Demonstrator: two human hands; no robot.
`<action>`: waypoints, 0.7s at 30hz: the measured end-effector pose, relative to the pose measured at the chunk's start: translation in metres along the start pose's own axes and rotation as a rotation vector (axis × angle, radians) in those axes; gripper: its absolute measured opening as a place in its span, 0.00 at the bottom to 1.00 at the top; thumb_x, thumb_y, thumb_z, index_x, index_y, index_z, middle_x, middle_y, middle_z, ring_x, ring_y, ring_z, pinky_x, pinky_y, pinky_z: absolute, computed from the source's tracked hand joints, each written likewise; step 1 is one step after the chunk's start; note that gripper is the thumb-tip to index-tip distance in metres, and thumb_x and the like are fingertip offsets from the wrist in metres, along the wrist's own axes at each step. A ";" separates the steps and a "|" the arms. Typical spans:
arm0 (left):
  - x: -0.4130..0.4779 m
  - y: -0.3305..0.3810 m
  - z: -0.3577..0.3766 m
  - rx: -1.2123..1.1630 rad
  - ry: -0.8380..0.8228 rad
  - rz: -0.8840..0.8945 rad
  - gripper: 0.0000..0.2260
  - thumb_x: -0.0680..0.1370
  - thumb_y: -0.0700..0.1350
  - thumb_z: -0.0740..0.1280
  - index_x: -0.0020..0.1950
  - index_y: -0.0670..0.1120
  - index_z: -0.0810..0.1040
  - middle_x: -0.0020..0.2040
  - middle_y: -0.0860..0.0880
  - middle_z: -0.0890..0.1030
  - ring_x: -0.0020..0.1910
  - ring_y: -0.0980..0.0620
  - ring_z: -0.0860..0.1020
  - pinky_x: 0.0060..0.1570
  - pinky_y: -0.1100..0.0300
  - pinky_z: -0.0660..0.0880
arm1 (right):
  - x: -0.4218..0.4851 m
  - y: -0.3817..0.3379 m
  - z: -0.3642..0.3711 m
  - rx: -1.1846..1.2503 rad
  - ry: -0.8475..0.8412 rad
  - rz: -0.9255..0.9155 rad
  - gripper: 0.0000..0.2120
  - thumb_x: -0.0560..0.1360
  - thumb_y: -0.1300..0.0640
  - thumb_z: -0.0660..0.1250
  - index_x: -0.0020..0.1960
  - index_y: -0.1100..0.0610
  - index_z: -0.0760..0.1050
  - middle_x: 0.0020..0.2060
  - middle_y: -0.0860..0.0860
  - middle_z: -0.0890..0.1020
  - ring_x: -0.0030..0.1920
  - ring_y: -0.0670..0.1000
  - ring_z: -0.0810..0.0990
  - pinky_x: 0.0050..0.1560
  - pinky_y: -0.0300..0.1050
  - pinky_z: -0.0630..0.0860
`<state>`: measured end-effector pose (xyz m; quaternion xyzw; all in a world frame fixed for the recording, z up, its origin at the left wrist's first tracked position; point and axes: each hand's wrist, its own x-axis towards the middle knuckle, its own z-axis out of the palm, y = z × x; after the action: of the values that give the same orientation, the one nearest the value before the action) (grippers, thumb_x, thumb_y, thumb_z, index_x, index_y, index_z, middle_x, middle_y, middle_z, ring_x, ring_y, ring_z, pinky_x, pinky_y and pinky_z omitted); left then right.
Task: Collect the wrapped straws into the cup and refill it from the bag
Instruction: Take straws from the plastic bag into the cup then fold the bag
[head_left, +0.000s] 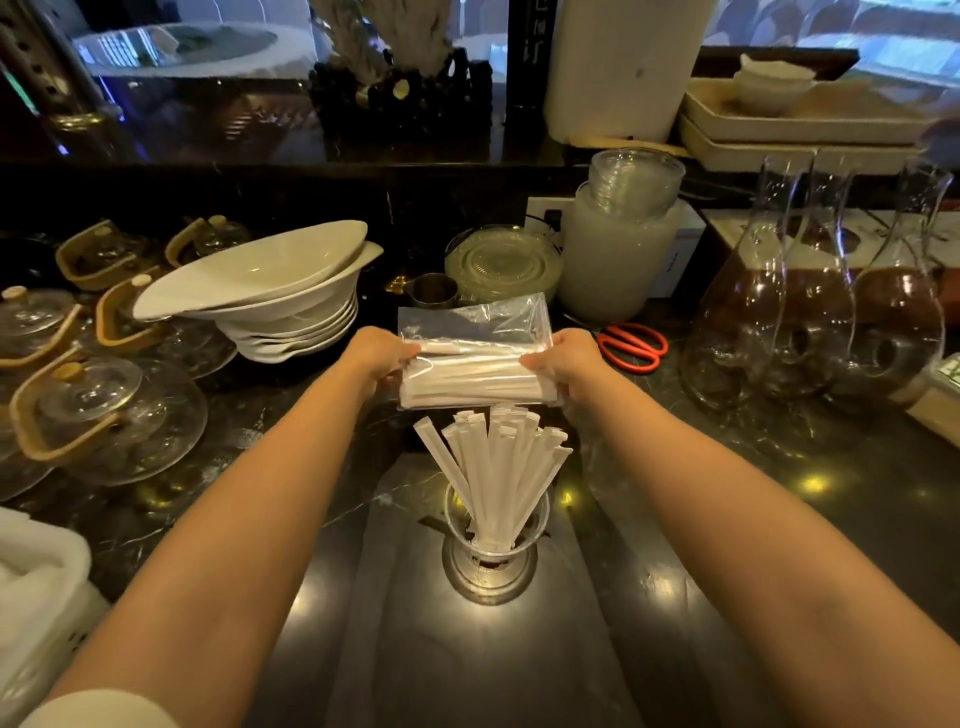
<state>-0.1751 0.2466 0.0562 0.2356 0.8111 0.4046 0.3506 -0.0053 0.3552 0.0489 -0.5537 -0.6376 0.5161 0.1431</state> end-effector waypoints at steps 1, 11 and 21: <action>-0.005 0.006 -0.004 0.011 0.010 0.047 0.07 0.77 0.42 0.63 0.41 0.39 0.75 0.41 0.42 0.75 0.34 0.50 0.71 0.34 0.60 0.68 | -0.004 -0.006 -0.002 -0.002 0.006 -0.031 0.06 0.70 0.62 0.71 0.42 0.61 0.74 0.43 0.56 0.78 0.42 0.54 0.78 0.44 0.46 0.78; -0.062 0.027 -0.041 -0.188 0.083 0.205 0.09 0.78 0.41 0.61 0.38 0.46 0.70 0.39 0.47 0.73 0.41 0.50 0.72 0.45 0.56 0.74 | -0.074 -0.045 -0.018 0.150 0.030 -0.285 0.08 0.71 0.63 0.70 0.42 0.59 0.70 0.34 0.50 0.70 0.34 0.48 0.69 0.31 0.38 0.66; -0.124 -0.025 -0.050 -0.259 0.119 0.198 0.10 0.78 0.41 0.60 0.37 0.47 0.71 0.37 0.48 0.74 0.37 0.52 0.73 0.36 0.60 0.71 | -0.152 -0.026 -0.016 0.161 -0.133 -0.368 0.17 0.73 0.64 0.67 0.60 0.68 0.72 0.37 0.51 0.76 0.36 0.47 0.75 0.34 0.38 0.73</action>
<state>-0.1360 0.1252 0.1035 0.2429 0.7445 0.5512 0.2880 0.0448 0.2375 0.1360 -0.3794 -0.6926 0.5662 0.2362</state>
